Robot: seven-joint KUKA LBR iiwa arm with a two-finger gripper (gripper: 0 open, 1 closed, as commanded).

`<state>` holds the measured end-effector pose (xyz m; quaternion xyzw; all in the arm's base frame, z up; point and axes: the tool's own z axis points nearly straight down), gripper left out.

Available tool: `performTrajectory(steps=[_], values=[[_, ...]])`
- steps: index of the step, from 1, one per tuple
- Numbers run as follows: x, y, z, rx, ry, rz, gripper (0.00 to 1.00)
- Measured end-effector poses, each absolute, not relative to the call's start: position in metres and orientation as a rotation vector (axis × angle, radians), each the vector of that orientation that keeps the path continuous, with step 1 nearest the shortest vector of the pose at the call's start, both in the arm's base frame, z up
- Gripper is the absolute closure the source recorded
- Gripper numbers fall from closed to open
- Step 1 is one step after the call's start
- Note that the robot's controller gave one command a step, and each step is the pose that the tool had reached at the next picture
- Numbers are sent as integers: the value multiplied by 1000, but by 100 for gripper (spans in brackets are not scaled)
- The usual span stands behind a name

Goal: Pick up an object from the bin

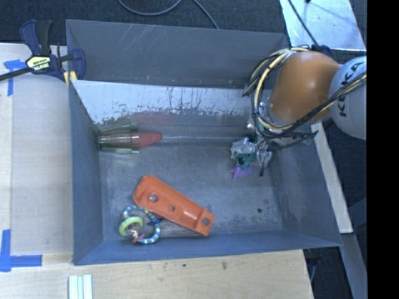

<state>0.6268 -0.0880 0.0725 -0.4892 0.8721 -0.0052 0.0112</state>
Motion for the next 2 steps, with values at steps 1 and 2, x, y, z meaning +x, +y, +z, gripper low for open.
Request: performTrajectory(steps=[1,2], values=[[627,-88,73,-1525,2721,-16,100],[614,-100,232,-1596,2672,-23,100]])
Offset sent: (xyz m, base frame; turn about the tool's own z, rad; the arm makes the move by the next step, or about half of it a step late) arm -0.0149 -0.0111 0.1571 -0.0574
